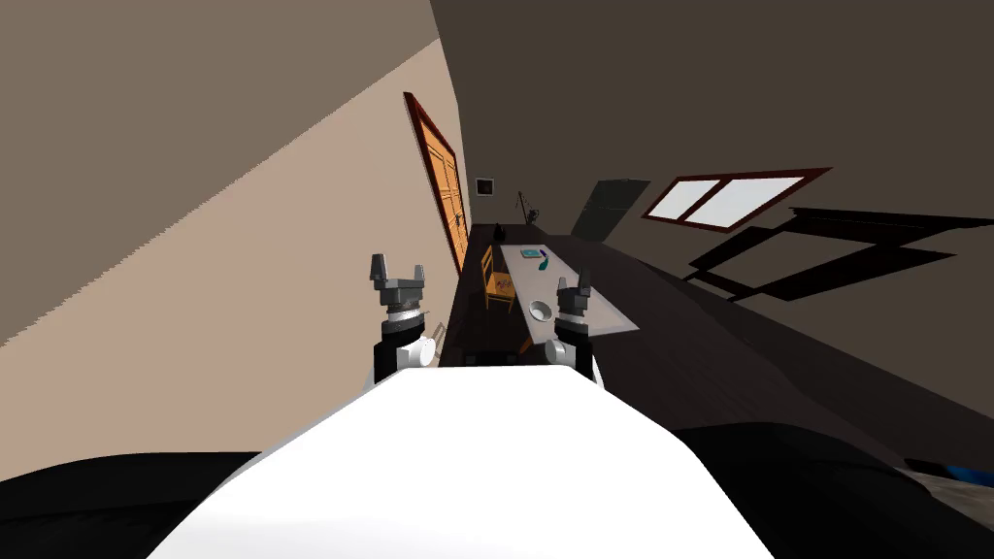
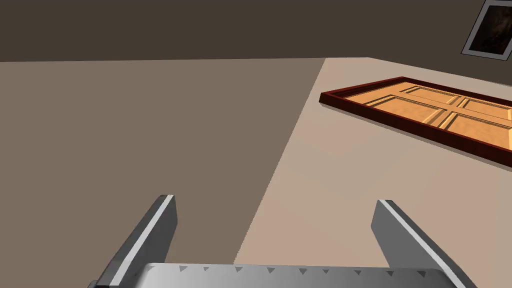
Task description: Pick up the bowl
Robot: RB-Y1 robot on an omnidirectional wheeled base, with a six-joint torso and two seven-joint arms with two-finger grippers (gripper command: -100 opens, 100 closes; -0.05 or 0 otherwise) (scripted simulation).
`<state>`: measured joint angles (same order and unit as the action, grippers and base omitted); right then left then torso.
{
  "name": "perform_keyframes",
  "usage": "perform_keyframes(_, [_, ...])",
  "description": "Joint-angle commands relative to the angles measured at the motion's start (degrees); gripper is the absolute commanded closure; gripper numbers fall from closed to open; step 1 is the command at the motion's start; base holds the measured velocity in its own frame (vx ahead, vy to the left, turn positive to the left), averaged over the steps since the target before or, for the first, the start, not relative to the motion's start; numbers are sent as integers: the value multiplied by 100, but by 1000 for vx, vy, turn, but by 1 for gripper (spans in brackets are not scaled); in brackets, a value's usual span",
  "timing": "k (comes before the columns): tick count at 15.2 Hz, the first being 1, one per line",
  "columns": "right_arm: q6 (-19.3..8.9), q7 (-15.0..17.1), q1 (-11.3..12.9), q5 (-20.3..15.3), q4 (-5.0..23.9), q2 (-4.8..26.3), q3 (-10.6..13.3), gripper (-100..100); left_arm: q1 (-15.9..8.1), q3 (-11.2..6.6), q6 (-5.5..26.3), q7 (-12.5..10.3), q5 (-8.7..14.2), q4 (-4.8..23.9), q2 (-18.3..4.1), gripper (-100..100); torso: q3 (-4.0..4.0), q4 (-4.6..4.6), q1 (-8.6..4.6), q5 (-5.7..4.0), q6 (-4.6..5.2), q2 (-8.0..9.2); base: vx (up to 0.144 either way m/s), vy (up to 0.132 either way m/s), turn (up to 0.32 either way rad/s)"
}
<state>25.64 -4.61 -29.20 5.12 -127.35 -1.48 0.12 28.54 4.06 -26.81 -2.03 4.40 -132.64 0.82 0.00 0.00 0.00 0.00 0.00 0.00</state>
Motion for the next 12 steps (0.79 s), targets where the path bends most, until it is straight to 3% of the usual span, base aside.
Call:
perform_keyframes(1, [-39,-17,-10,-51,38,204,22,-100,0,0,0,0,0,0,0,0,0,0,0,0,0,0,8,1,12])
perform_keyframes(12, [-554,-241,-142,-737,552,1402,325,-100,1,0,0,0,0,0,0,0,-15,-6,0,0,0,-26,48,6,31])
